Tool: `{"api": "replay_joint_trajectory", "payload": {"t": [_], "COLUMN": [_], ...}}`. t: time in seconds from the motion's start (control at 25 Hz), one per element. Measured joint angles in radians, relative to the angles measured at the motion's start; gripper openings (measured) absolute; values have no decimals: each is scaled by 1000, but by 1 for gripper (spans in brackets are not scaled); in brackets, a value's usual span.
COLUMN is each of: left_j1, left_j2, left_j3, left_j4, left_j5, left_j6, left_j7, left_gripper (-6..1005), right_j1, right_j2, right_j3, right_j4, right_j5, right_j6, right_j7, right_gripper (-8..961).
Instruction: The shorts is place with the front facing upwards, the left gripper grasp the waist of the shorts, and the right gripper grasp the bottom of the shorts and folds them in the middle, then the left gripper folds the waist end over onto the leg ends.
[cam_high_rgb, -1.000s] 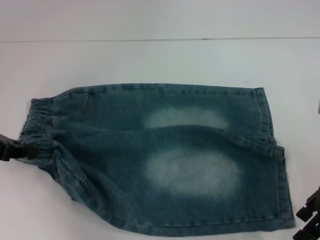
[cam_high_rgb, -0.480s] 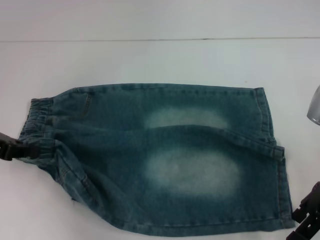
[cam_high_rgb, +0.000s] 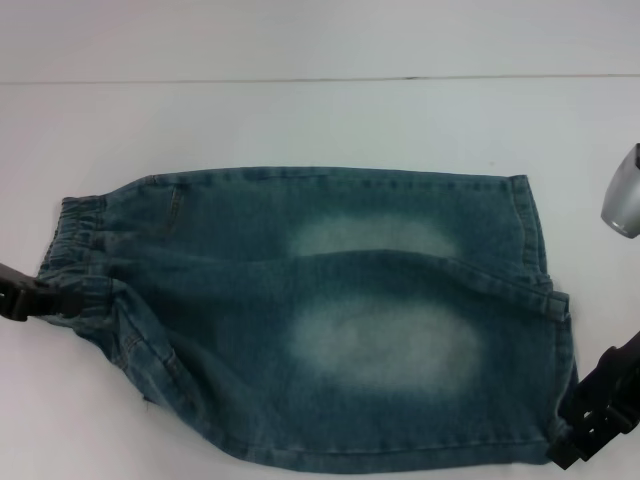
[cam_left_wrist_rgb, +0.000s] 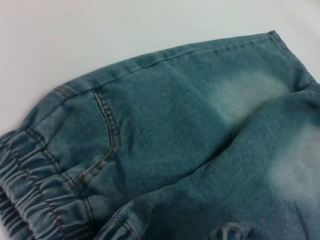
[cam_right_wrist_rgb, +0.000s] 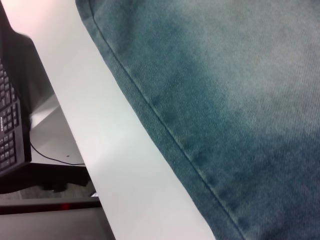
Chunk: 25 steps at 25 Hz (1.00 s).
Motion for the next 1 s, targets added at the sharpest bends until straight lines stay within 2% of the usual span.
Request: {"api": "replay_joint_trajectory", "payload": {"t": [0.04, 0.48, 0.8, 1.0], "left_j1": [0, -6, -12, -19], "left_j2": [0, 0, 0, 4], "left_j3": [-1, -4, -3, -4], "left_j4": [0, 0, 0, 0], "left_j5": [0, 0, 0, 0], "left_j6": [0, 4, 2, 2], "left_j7": [0, 0, -2, -18], "left_gripper": [25, 26, 26, 26], "right_j1": [1, 2, 2, -1], "right_j2": [2, 3, 2, -7], "right_j3": [-2, -15, -12, 23], "right_j4": [2, 16, 17, 18], "right_j5": [-1, -10, -9, 0], "right_j6": [5, 49, 54, 52], "right_j7": [-2, -1, -5, -23], "right_gripper": [849, 424, 24, 34]}}
